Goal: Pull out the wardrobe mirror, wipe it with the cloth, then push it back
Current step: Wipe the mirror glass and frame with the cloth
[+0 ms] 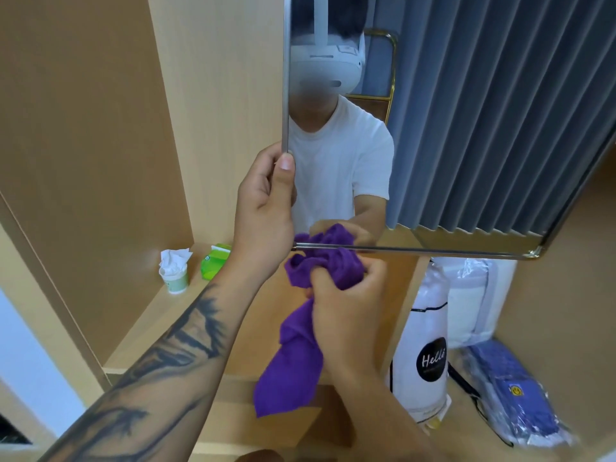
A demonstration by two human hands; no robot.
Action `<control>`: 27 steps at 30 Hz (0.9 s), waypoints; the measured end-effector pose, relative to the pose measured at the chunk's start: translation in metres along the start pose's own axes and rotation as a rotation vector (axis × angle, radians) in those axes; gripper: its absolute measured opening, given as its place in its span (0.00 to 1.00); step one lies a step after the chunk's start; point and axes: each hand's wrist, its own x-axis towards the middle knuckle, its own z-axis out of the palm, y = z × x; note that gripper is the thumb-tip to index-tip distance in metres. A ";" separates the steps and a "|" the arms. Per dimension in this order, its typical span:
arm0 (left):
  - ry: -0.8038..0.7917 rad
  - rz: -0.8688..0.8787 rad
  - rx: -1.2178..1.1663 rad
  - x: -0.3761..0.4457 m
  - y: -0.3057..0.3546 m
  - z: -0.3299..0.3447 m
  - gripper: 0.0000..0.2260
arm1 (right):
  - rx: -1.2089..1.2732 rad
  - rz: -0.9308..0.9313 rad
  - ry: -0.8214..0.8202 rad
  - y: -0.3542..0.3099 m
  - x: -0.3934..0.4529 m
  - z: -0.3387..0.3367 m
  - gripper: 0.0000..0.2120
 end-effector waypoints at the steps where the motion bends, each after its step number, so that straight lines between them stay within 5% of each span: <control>1: -0.006 -0.003 0.003 0.000 0.000 -0.001 0.17 | 0.009 0.006 -0.042 0.001 -0.003 0.006 0.17; 5: -0.031 -0.014 0.019 0.001 0.001 -0.005 0.16 | -0.025 -0.023 -0.088 0.001 -0.004 0.006 0.18; 10: -0.036 -0.046 -0.010 0.001 -0.003 -0.004 0.15 | 0.024 -0.094 0.254 -0.002 0.022 -0.038 0.19; 13: -0.023 -0.053 -0.016 -0.001 -0.002 -0.002 0.15 | 0.069 -0.108 0.315 -0.001 0.023 -0.037 0.19; 20: -0.029 -0.054 0.003 0.001 0.002 -0.004 0.11 | 0.094 0.025 0.042 -0.001 -0.007 0.020 0.17; 27: -0.046 -0.074 -0.017 -0.002 0.003 -0.006 0.10 | 0.135 0.113 -0.041 -0.004 -0.005 0.014 0.17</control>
